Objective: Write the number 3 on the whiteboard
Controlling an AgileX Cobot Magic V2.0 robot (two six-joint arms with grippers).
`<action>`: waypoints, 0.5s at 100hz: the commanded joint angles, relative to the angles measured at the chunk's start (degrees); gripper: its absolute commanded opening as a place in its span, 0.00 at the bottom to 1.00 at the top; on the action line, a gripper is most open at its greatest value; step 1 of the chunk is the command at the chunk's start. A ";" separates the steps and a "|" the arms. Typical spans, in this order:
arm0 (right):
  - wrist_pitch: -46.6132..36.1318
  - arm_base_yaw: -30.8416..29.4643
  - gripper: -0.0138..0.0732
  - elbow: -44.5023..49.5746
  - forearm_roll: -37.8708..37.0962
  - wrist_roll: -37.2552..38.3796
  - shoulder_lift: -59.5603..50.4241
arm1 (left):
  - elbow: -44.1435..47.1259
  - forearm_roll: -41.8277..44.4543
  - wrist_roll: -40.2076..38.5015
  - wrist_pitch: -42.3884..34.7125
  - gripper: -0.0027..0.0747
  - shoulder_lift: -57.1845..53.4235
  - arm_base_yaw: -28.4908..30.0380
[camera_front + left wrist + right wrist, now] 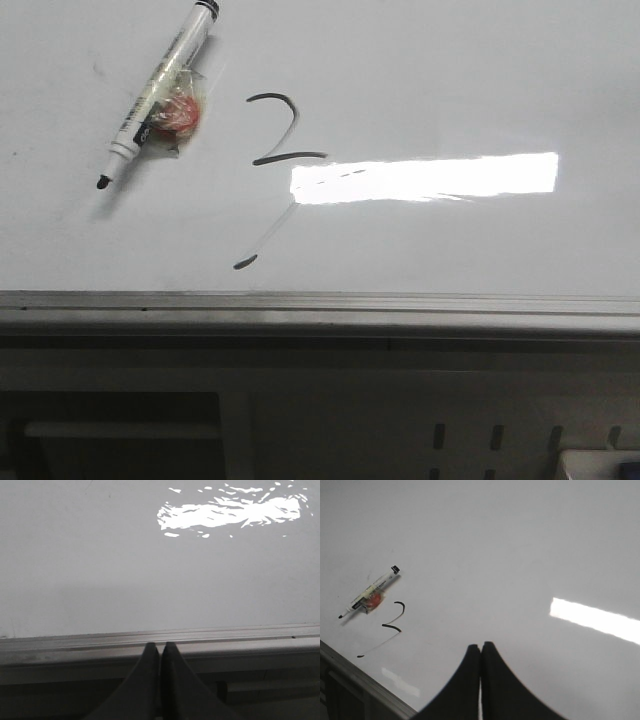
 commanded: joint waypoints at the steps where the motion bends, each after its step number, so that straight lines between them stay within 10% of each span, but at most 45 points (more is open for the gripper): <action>1: -4.01 1.27 0.08 -1.19 -1.90 -0.07 -0.10 | 1.82 -0.99 -0.50 -2.94 0.01 -1.40 -0.01; 50: -2.32 1.27 0.08 1.07 -5.21 -0.07 -0.10 | 1.82 -1.18 -0.50 -2.94 0.01 -1.40 -0.01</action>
